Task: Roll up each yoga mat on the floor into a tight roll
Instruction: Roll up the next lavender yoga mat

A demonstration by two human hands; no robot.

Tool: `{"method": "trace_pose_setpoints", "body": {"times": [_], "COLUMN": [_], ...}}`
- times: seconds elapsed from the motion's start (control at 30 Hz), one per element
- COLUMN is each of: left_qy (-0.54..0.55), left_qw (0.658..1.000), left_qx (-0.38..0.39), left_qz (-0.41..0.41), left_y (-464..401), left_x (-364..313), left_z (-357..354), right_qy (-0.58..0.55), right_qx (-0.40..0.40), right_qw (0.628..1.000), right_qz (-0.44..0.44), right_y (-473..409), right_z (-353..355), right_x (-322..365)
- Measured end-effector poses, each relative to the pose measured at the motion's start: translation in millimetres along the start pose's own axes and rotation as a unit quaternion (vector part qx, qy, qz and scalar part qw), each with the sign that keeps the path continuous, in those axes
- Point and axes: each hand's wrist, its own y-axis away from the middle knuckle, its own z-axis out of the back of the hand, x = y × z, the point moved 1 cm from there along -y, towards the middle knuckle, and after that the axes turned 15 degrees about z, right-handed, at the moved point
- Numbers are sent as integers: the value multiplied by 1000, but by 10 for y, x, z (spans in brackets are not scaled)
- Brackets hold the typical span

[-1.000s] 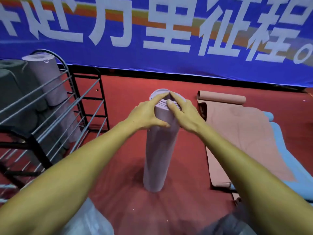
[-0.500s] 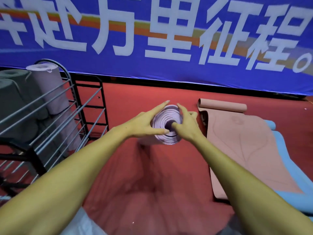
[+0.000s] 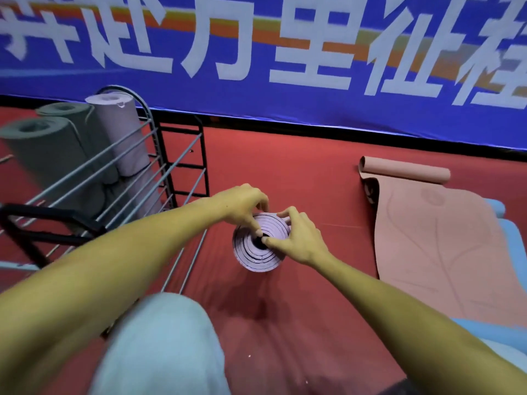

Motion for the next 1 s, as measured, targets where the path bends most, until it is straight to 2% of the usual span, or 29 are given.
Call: {"method": "trace_pose_setpoints", "body": {"times": [0.07,0.17,0.27,0.4,0.57,0.73,0.9,1.0], "left_qy": [1,122,219,312,378,377,296,242], "left_qw": [999,981,949,910,862,822,803,804], "left_qx": [-30,-79,-106,-103,-69,6,97,122], "left_qz": [43,125,200,251,331,427,508,530], "left_y": [109,418,770,1145,1610,2081,2224,2204], "left_x": [204,592,912,1128,1481,1925,2055,2000], "left_z": [-81,-445,-997,-1691,-2687,-3650,-4091,-4262], "right_qy": [-17,-26,5,88,117,119,125,136], "right_qx": [-11,-15,27,86,128,118,102,97], "right_qw": [1000,1000,999,991,984,985,987,986], "right_qz": [-3,0,21,46,50,33,9,0], "right_y": [8,17,42,80,132,222,283,299], "right_z": [-191,-481,-747,-1094,-1487,-1787,-2083,-2252], "right_x": [79,203,258,275,112,-82,-172,-180]}}
